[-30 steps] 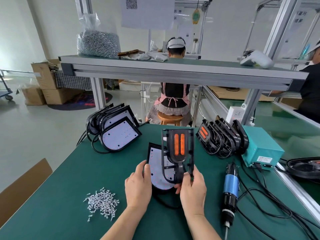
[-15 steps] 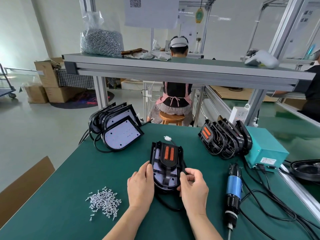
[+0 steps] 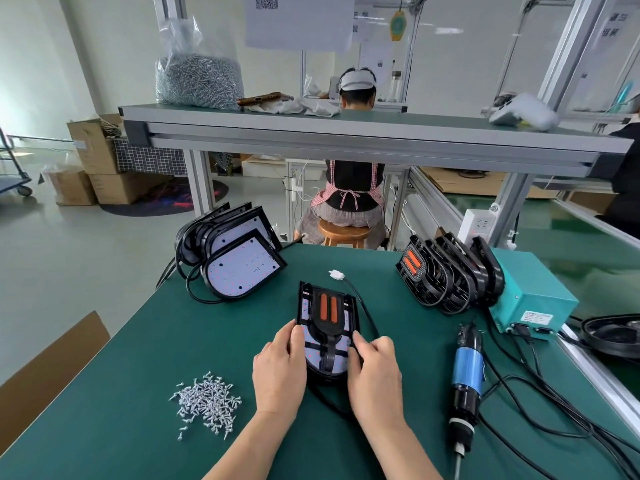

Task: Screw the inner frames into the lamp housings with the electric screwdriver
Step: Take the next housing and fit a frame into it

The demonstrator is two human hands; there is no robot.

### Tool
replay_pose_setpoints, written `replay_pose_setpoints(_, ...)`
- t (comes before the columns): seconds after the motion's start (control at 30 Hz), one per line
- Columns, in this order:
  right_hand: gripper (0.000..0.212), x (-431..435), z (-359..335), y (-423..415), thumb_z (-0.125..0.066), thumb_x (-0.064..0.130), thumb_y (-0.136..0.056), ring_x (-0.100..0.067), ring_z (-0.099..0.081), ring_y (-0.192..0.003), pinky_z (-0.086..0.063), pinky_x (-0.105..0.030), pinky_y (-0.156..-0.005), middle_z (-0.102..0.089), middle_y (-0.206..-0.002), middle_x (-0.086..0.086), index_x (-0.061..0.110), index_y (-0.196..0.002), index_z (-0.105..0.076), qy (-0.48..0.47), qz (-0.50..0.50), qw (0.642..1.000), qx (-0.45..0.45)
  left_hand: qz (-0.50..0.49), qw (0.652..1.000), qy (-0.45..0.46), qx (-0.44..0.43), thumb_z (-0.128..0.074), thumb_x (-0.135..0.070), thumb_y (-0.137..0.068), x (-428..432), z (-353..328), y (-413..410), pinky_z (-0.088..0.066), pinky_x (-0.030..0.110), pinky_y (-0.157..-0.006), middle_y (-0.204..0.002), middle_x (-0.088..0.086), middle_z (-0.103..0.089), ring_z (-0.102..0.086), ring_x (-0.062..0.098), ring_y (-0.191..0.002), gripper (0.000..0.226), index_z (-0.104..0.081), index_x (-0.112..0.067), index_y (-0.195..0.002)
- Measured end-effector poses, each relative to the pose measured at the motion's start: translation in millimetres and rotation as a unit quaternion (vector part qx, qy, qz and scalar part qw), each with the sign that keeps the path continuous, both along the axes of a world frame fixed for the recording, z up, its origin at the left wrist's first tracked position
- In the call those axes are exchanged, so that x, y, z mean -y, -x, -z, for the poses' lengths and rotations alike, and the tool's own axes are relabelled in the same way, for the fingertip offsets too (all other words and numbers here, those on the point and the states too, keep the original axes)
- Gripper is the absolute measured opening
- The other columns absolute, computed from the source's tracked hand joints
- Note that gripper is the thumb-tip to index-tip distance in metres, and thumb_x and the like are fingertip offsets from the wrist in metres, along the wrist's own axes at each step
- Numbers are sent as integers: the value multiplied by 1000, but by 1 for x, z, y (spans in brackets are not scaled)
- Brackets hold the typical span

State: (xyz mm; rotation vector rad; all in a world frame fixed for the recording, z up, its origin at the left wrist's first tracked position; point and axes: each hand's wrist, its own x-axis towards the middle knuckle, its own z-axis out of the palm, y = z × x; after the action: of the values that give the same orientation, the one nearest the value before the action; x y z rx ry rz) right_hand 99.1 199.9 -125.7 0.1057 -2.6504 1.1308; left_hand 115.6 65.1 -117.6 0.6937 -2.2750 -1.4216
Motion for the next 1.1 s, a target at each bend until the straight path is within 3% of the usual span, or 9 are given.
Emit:
replay_pose_setpoints(0.1, 38, -1, -1, -2, -53, 25, -104, -27, -62, -87, -46, -36, -81, -44, -101, 1, 20, -141, -59, -7, -3, 1000, 5, -3, 1000, 0, -3, -38, -46, -101, 0, 1, 0, -45, 46, -102, -108, 3, -72, -58, 31, -109, 41, -64, -36, -131)
replay_pose_setpoints(0.27, 36, 0, -2, -2, -56, 20, -103, -16, -53, -83, -40, -25, -79, -46, -100, 2, 16, -139, -62, 24, -4, 1000, -9, -6, 1000, 28, 7, -54, -44, -96, 0, 0, 1, -47, 41, -97, -91, -3, -63, -57, 26, -101, 38, -62, -35, -133)
replay_pose_setpoints(0.4, 34, -8, -10, -7, -60, 9, -99, -18, -53, -104, -40, -25, -95, -50, -111, 0, 9, -132, -66, 66, 35, 995, -60, -4, 999, 42, 24, -55, -34, -95, 1, 1, 1, -47, 41, -95, -94, -1, -64, -56, 28, -103, 40, -60, -30, -134)
replay_pose_setpoints(0.5, 43, -20, -11, -9, -60, 23, -99, -25, -40, -127, -35, -36, -106, -44, -137, -4, 20, -141, -55, -62, 51, 997, -12, -5, 998, 52, 22, -54, -31, -96, 1, 2, 3, -46, 41, -93, -95, 1, -65, -56, 29, -102, 40, -60, -26, -135)
replay_pose_setpoints(0.6, 54, -25, -8, -15, -44, 42, -105, -24, -29, -144, -29, -36, -114, -34, -154, -3, 23, -154, -34, -145, 18, 986, 76, -7, 998, 54, 25, -54, -30, -95, 0, 1, 3, -46, 41, -94, -94, 2, -63, -56, 30, -101, 40, -60, -28, -134)
replay_pose_setpoints(0.73, 63, -20, -8, -25, -44, 39, -106, -16, -31, -146, -24, -26, -116, -35, -159, 2, 17, -161, -19, -43, -53, 996, 65, 9, 997, 80, 1, -56, -25, -93, -1, -3, 1, -45, 42, -95, -77, -13, -58, -53, 22, -90, 33, -68, -28, -123)
replay_pose_setpoints(0.83, 57, -21, -5, -30, -44, 30, -107, -18, -37, -141, -29, -27, -114, -40, -154, 3, 20, -160, -26, -68, -73, 994, 34, 28, 990, 139, -11, -58, -24, -93, -6, -4, -4, -36, 33, -96, -75, -9, -63, -53, 20, -88, 30, -70, -28, -120)
replay_pose_setpoints(1.0, 54, -23, 0, -48, -39, 26, -108, -16, -43, -132, -34, -24, -107, -43, -147, 6, 16, -159, -28, -78, -84, 993, 19, 41, 985, 166, 9, -52, -24, -93, -10, 1, -20, -35, 33, -94, -78, -1, -66, -53, 21, -92, 36, -66, -35, -125)
replay_pose_setpoints(1.1, 53, -28, 3, -60, -41, 24, -107, -14, -36, -140, -26, -21, -114, -38, -155, 6, 17, -159, -28, -61, -90, 994, 15, 39, 982, 183, 22, -49, -25, -95, -14, 1, -32, -34, 31, -94, -73, -3, -63, -52, 19, -88, 36, -66, -36, -125)
